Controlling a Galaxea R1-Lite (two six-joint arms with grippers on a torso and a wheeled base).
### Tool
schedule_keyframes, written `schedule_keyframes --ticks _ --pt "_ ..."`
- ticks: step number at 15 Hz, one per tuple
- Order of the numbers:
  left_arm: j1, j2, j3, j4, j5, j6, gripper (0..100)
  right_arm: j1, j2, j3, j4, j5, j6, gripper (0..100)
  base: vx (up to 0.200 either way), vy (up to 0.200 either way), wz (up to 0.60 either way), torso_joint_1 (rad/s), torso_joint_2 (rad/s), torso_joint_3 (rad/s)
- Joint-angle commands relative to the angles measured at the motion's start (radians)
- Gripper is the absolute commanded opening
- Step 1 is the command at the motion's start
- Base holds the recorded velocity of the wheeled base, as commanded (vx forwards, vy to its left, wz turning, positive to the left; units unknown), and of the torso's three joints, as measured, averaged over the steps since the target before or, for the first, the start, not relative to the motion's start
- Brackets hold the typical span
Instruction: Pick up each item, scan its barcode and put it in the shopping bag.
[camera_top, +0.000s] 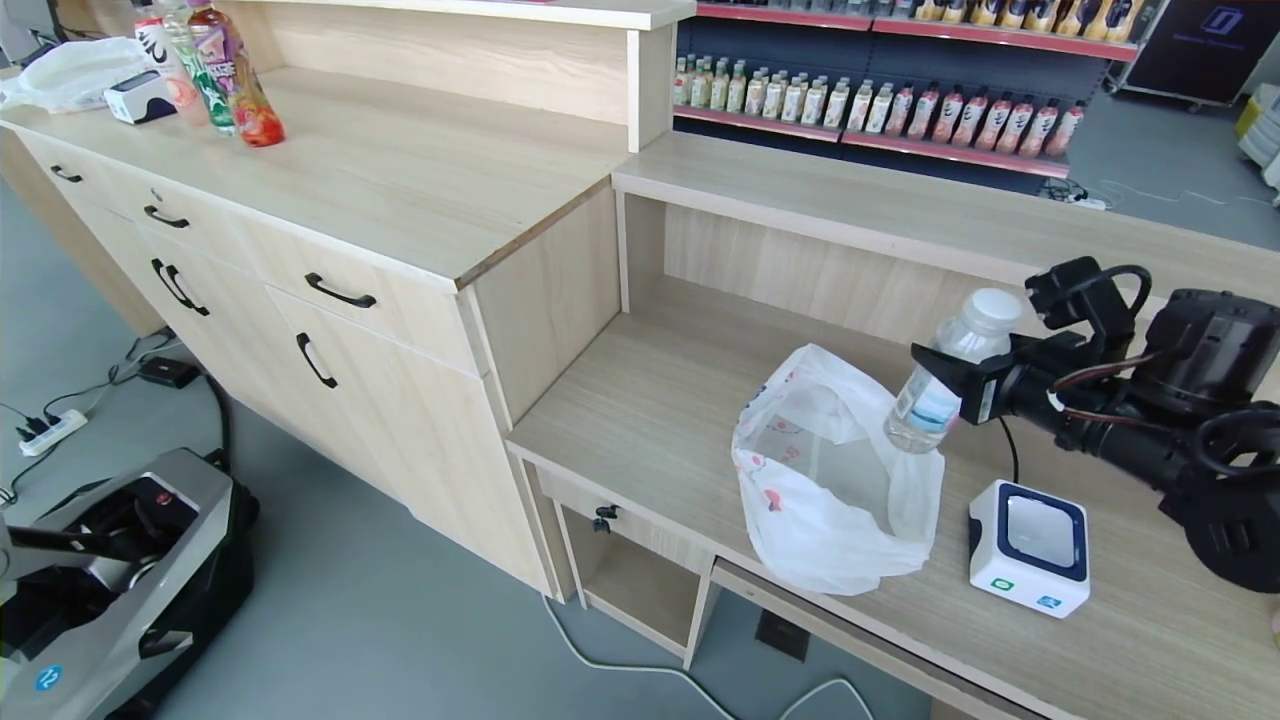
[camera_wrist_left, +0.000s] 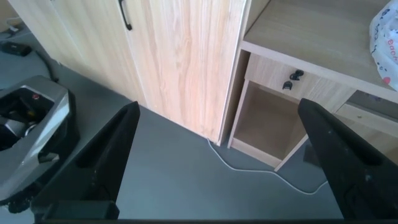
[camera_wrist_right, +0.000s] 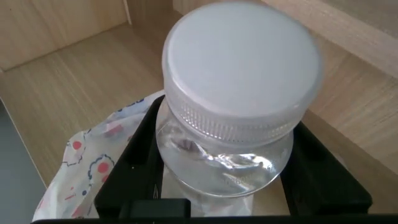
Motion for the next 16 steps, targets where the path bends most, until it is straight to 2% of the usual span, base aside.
schedule_keyframes --ticks 1,7,16 --pt "0.001 0.000 0.000 0.000 -0.001 -0.001 100 0.012 0.056 0.061 -0.033 0.002 0.001 0 0.000 0.000 0.00 0.000 0.00 0.000" --pt "0.001 0.000 0.000 0.000 -0.001 -0.001 100 0.023 0.213 0.150 -0.324 0.016 0.018 0 0.000 0.000 0.00 0.000 0.00 0.000" --pt "0.001 0.000 0.000 0.000 0.001 -0.001 100 0.046 0.254 0.229 -0.423 0.013 0.073 0 0.000 0.000 0.00 0.000 0.00 0.000"
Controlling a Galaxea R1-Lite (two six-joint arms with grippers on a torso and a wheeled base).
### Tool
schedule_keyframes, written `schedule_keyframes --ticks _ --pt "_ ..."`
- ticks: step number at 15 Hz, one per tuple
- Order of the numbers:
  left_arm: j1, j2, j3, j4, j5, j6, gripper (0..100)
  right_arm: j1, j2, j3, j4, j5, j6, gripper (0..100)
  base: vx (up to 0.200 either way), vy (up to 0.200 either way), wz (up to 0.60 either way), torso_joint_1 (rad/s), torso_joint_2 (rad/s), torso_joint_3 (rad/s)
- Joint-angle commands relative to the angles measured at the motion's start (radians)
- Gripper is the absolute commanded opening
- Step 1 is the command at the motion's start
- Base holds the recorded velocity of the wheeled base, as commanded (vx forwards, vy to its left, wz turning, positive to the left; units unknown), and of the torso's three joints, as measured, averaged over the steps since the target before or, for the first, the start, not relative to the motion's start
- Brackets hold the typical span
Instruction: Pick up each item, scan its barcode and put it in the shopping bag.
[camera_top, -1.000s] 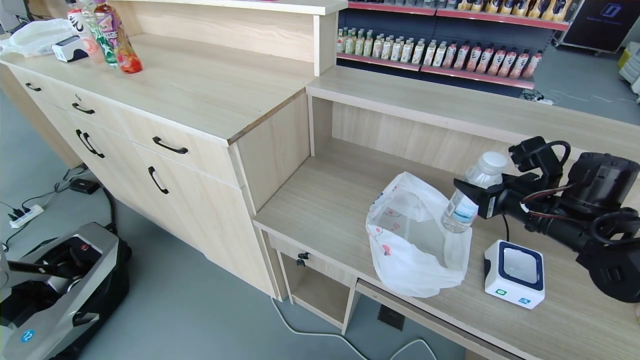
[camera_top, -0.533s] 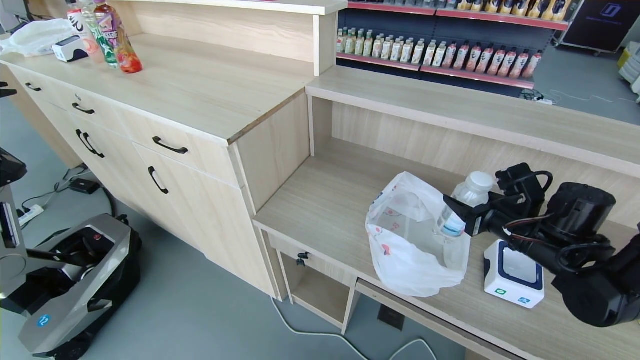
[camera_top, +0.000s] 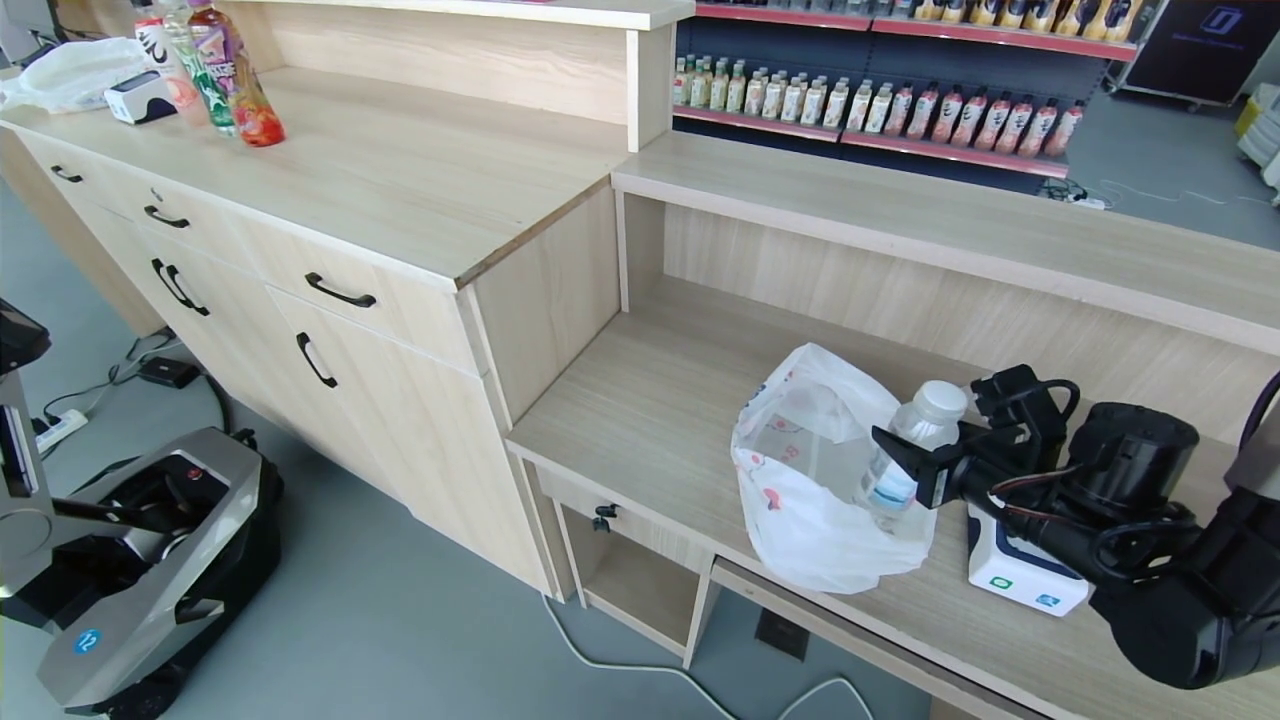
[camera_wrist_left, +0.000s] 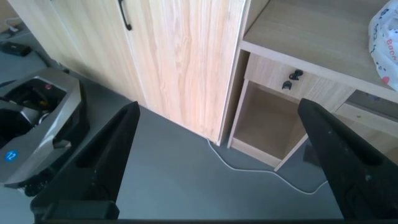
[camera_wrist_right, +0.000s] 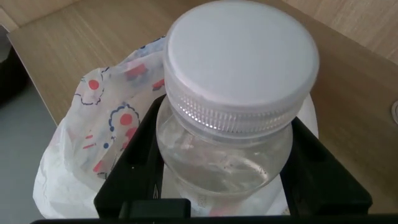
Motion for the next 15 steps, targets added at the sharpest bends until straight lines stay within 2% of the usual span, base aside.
schedule_keyframes --ticks 1,5,15 --pt "0.000 0.000 0.000 0.000 0.000 -0.001 100 0.001 0.010 0.004 -0.001 0.001 0.000 0 0.000 0.000 0.00 0.000 0.00 0.000" --pt "0.000 0.000 0.000 0.000 -0.002 -0.001 100 0.018 0.030 0.001 -0.020 0.001 0.051 0 0.000 0.000 0.00 0.000 0.00 0.000" --pt "0.000 0.000 0.000 0.000 0.000 -0.001 100 0.015 0.070 0.010 -0.023 0.004 0.035 0 0.000 0.000 0.00 0.000 0.00 0.000"
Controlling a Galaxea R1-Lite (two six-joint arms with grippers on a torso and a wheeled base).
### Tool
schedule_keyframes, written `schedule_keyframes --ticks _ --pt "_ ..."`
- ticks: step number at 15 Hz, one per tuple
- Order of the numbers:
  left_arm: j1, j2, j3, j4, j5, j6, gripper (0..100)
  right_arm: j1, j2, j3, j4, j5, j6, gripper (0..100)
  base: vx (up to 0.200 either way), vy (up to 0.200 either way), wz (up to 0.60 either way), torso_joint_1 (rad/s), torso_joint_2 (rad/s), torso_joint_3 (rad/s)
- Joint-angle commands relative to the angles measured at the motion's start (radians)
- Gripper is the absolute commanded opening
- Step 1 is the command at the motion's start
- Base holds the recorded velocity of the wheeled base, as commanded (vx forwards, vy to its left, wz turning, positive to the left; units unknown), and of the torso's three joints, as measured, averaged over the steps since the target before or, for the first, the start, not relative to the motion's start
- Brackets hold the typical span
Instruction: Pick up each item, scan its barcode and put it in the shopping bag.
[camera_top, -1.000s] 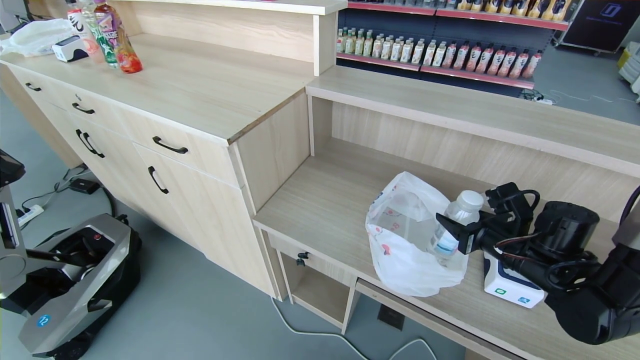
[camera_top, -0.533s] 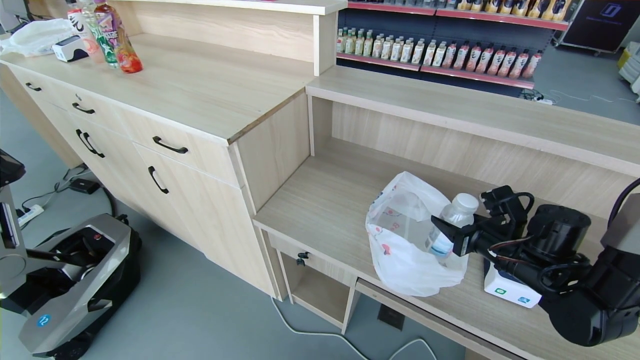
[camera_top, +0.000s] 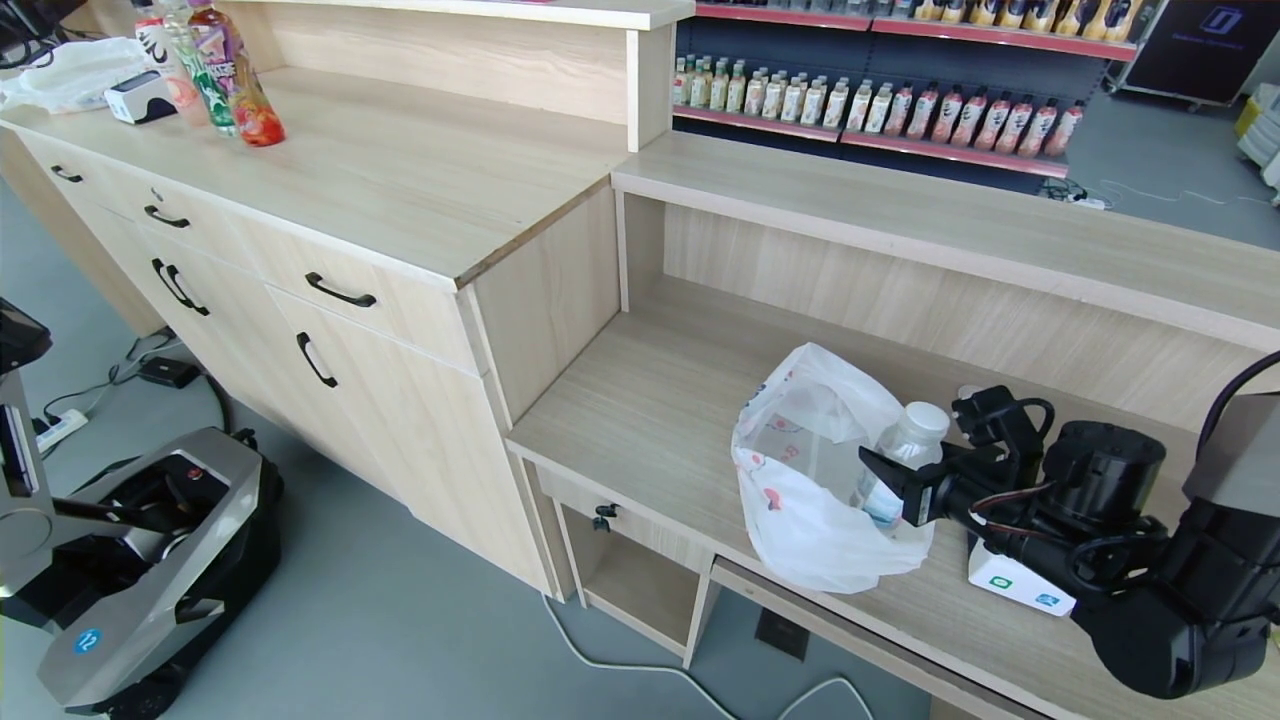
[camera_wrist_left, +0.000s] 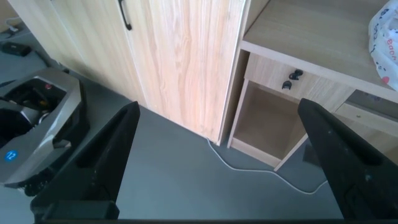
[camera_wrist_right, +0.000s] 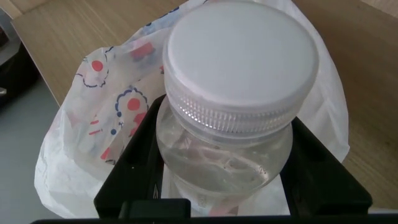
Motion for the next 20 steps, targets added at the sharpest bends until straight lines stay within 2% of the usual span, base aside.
schedule_keyframes --ticks 1,8,19,20 --pt "0.000 0.000 0.000 0.000 0.001 0.000 100 0.000 0.004 -0.004 -0.001 0.001 -0.002 0 0.000 0.000 0.00 0.000 0.00 0.000" --pt "0.000 0.000 0.000 0.000 -0.001 0.001 100 -0.005 0.027 -0.041 -0.011 0.003 -0.046 0 0.000 0.000 0.00 0.000 0.00 0.000" --pt "0.000 0.000 0.000 0.000 0.001 0.000 100 -0.009 0.048 -0.028 -0.011 0.003 -0.086 0 0.000 0.000 0.00 0.000 0.00 0.000" --pt "0.000 0.000 0.000 0.000 0.001 0.000 100 -0.011 0.045 -0.025 -0.011 0.003 -0.086 100 0.000 0.000 0.00 0.000 0.00 0.000"
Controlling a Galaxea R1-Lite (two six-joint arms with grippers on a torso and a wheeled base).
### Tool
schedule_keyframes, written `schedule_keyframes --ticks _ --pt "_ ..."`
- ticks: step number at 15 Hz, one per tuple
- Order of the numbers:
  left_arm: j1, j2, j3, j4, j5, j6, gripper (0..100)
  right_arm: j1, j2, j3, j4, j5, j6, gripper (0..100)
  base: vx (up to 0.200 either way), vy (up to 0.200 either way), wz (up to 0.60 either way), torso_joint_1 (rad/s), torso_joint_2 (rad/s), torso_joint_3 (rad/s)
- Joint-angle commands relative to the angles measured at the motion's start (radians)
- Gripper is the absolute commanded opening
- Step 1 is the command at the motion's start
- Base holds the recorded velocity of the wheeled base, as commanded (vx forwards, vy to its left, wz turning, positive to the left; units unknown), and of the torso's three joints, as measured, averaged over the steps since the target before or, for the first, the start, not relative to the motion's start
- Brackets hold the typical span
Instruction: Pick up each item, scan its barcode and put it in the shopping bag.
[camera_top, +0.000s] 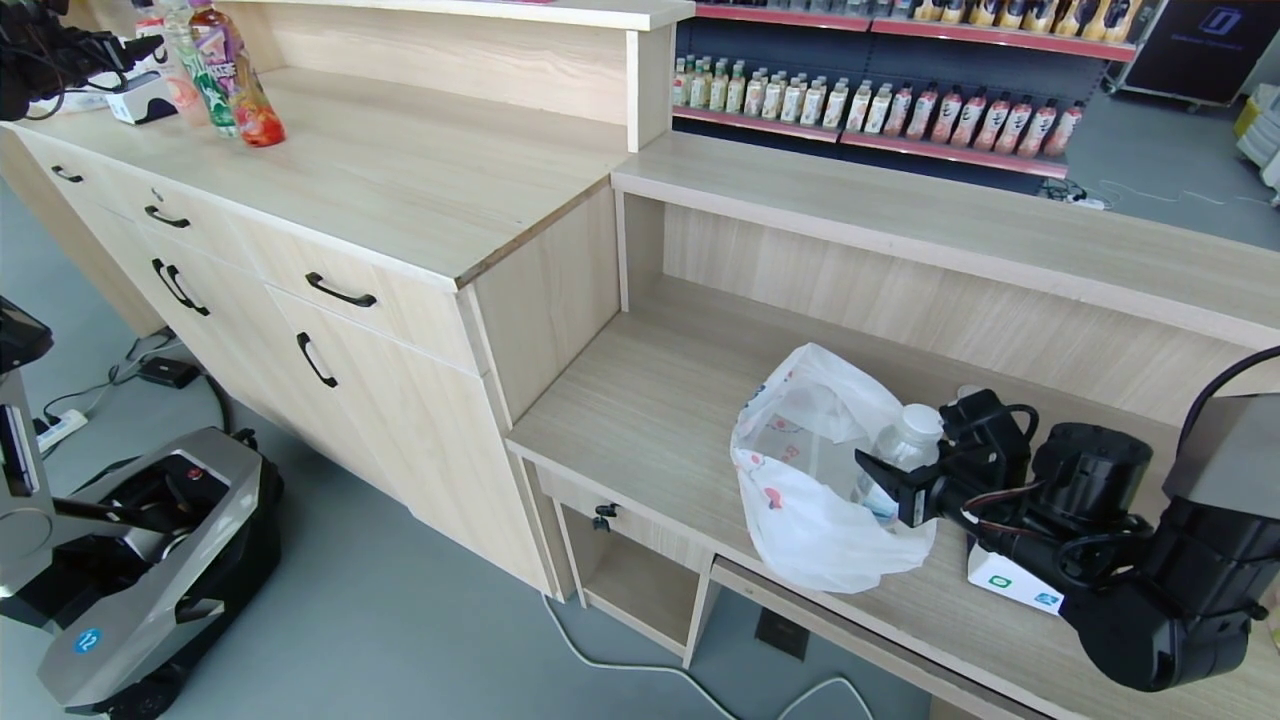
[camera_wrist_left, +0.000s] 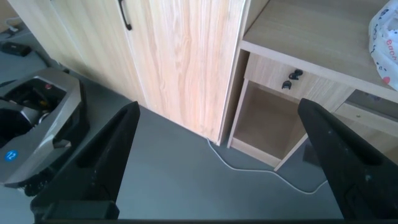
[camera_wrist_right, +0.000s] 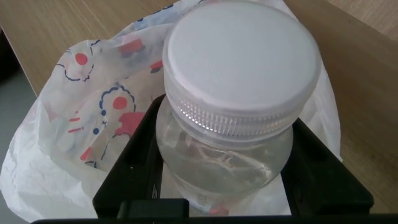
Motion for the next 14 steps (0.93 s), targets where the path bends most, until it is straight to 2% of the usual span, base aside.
schedule_keyframes --ticks 1,8,10,14 --pt "0.000 0.000 0.000 0.000 0.000 0.000 100 -0.001 -0.005 0.009 0.001 0.000 0.000 100 0.000 0.000 0.00 0.000 0.00 0.000" --pt "-0.001 0.000 0.000 0.000 0.000 0.001 100 0.004 -0.133 0.018 0.010 0.011 0.004 100 0.000 0.000 0.00 0.000 0.00 0.000" --pt "0.000 0.000 0.000 0.000 -0.001 0.000 100 0.004 -0.271 0.034 0.047 0.123 0.000 100 0.000 0.000 0.00 0.000 0.00 0.000" --pt "0.000 0.000 0.000 0.000 -0.001 0.000 100 0.001 -0.458 0.073 0.054 0.143 -0.071 100 0.000 0.000 0.00 0.000 0.00 0.000"
